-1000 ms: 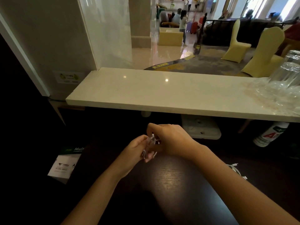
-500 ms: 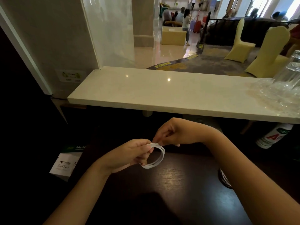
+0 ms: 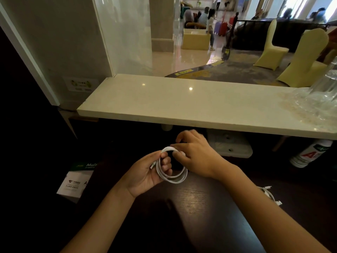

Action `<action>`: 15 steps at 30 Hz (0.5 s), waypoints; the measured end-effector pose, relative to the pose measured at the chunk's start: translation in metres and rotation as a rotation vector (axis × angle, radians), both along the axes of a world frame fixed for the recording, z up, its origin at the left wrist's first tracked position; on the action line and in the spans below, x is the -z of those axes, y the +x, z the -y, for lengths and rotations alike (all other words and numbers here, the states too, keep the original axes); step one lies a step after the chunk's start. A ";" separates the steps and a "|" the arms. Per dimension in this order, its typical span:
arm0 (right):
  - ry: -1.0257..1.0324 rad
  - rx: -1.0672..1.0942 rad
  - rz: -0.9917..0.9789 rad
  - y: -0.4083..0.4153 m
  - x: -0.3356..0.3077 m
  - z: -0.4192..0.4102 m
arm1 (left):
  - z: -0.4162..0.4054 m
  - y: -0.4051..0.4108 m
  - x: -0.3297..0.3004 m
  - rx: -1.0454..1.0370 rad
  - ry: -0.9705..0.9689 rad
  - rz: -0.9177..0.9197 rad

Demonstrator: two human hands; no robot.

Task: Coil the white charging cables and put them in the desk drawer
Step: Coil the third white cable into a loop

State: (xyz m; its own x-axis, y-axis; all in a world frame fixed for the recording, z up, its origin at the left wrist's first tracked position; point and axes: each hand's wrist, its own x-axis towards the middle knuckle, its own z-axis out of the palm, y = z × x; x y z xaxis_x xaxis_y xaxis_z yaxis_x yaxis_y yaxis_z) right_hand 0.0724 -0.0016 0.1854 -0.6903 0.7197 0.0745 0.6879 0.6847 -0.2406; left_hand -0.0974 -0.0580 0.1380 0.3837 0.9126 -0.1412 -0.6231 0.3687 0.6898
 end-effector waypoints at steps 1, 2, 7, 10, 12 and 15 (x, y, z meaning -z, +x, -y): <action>-0.083 -0.008 -0.043 0.000 -0.001 0.003 | 0.000 0.000 -0.001 -0.002 0.005 0.000; -0.151 -0.019 -0.101 -0.001 -0.001 0.005 | 0.000 0.000 -0.001 -0.002 0.010 0.003; -0.564 0.198 -0.462 -0.005 0.000 0.006 | 0.000 0.004 -0.010 -0.055 0.051 -0.148; -0.864 0.319 -0.654 -0.003 0.001 0.003 | 0.000 0.006 -0.013 -0.105 0.091 -0.282; -1.023 0.317 -0.716 -0.002 0.000 0.004 | 0.000 0.008 -0.013 -0.143 0.103 -0.333; -1.129 0.304 -0.738 -0.001 0.005 0.003 | 0.002 0.010 -0.010 -0.175 0.120 -0.346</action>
